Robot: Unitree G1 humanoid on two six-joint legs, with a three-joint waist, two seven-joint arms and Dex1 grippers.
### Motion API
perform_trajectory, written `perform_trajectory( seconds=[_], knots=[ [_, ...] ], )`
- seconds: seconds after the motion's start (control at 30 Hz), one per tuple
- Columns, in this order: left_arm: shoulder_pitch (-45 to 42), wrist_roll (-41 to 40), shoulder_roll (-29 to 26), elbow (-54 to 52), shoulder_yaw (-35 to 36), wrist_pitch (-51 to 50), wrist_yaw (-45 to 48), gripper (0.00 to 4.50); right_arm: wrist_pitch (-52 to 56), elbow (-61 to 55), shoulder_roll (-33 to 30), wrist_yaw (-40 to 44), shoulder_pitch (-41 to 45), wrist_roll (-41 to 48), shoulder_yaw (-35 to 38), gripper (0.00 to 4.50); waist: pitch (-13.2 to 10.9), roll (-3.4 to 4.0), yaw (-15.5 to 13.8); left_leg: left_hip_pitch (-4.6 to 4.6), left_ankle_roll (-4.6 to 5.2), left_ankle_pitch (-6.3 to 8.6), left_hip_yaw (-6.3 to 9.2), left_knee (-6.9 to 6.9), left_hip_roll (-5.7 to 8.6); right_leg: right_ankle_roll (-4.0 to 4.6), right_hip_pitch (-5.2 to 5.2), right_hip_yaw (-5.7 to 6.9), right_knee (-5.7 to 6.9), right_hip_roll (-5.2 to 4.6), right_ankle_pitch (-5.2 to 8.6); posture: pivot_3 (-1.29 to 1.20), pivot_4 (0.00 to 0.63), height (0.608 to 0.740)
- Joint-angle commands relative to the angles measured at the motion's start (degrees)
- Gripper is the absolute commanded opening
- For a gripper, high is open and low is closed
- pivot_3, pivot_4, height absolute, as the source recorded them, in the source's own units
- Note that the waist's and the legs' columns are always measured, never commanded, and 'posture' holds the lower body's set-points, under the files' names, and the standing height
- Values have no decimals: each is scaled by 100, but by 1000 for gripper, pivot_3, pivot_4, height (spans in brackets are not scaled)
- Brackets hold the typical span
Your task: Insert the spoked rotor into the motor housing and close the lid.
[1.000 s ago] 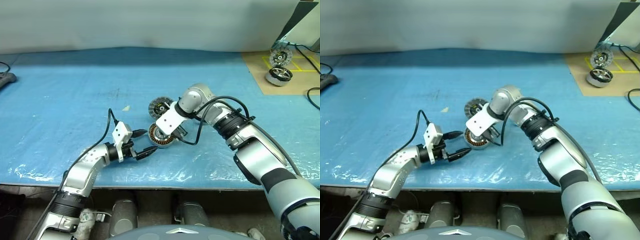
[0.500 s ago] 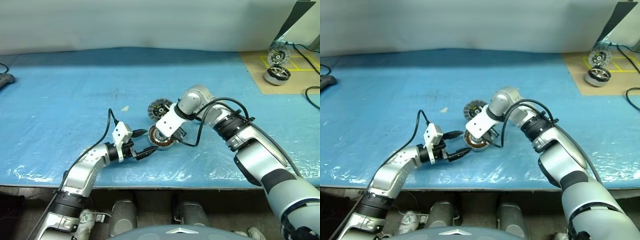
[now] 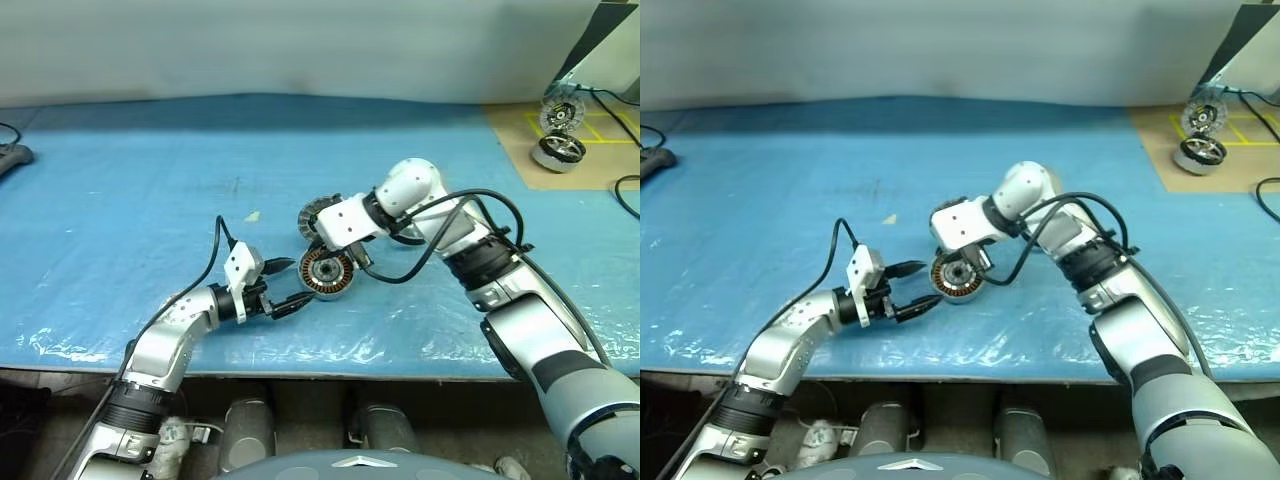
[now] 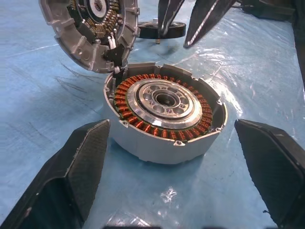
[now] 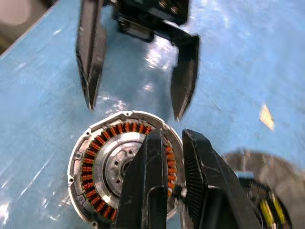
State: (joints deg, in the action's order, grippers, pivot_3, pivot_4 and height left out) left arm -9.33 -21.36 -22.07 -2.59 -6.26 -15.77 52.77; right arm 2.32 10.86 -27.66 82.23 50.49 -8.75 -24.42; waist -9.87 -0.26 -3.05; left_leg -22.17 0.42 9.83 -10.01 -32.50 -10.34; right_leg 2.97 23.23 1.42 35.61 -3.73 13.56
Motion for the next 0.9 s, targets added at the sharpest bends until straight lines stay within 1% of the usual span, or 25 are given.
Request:
perform_trajectory(
  seconds=[0.03,0.17,0.2,0.27,0.33,0.37,0.43,0.47,0.67,0.77,0.8,0.83,0.87,0.9],
  knots=[
    [-56,-187,-81,-230,200,-56,16,4500,863,-931,-225,-725,-693,295,760,614,0,0,-19,0,-2,1,0,1,1,0,-1,0,-3,0,0,0,150,740],
    [-32,-289,-163,-338,320,-152,24,4500,2970,-2304,-29,-1655,-1684,1319,2192,614,-6,6,-14,5,-4,2,-1,14,1,-1,2,-1,-7,2,0,0,150,740],
    [-39,-310,-192,-350,341,-176,37,4500,3292,-2541,5,-1962,-1862,1430,2530,614,-7,8,-8,8,-4,1,-2,15,2,-1,3,-5,-6,4,0,0,150,740],
    [-83,-355,-243,-337,369,-223,64,4500,3634,-2832,-29,-2459,-2120,1498,2958,614,-7,8,-13,9,-7,1,-2,16,0,-1,2,-6,-6,8,0,0,150,740],
    [-182,-391,-281,-279,373,-285,109,4500,3592,-2784,-138,-3031,-2287,1256,3169,614,-7,8,-22,15,-13,0,-2,17,0,-1,-1,-6,-6,8,0,0,150,740],
    [-234,-402,-301,-243,371,-307,141,4500,3564,-2719,-208,-3246,-2346,1165,3199,614,-8,8,-24,19,-14,0,-2,17,0,-1,-5,-6,-7,8,0,0,150,740],
    [-338,-397,-344,-164,337,-334,228,4500,3313,-2363,-457,-3734,-2408,687,2962,614,-8,9,-23,22,-20,-2,-2,18,3,-2,-5,-9,-7,8,0,0,150,740],
    [-375,-394,-352,-135,319,-340,263,4500,3330,-2220,-559,-3808,-2415,598,2851,614,-9,10,-19,22,-22,-3,-2,19,3,-2,-5,-9,-7,8,0,0,150,740],
    [-476,-362,-338,-94,284,-364,315,4500,2985,-1607,-1014,-3819,-2356,395,2306,614,-13,19,20,19,-27,-6,-2,36,2,-2,-1,-13,-22,17,0,0,150,740],
    [-481,-349,-333,-98,275,-373,312,4500,2657,-1468,-1319,-3579,-2265,393,2151,614,-18,27,15,10,-26,-5,-2,38,2,-1,4,-12,-26,19,1,0,150,740],
    [-483,-337,-329,-94,276,-373,296,4500,2578,-1448,-1416,-3454,-2244,445,2122,973,-18,28,14,9,-24,-5,-2,38,3,-1,4,-12,-27,19,1,0,150,740],
    [-487,-322,-322,-67,270,-361,293,4500,2471,-1342,-1551,-3350,-2167,398,2036,1188,-18,28,13,8,-24,-5,-2,37,3,-1,3,-12,-28,19,1,0,150,740],
    [-490,-311,-318,-46,265,-351,293,4500,2403,-1260,-1640,-3281,-2110,365,1977,1587,-18,28,15,9,-23,-4,-2,34,3,-1,2,-12,-27,19,0,0,150,740],
    [-490,-297,-308,-26,255,-338,292,4500,2339,-1123,-1730,-3235,-2035,293,1888,1842,-18,28,20,10,-23,-4,-2,34,3,-2,1,-12,-26,19,0,0,150,740]
  ],
)
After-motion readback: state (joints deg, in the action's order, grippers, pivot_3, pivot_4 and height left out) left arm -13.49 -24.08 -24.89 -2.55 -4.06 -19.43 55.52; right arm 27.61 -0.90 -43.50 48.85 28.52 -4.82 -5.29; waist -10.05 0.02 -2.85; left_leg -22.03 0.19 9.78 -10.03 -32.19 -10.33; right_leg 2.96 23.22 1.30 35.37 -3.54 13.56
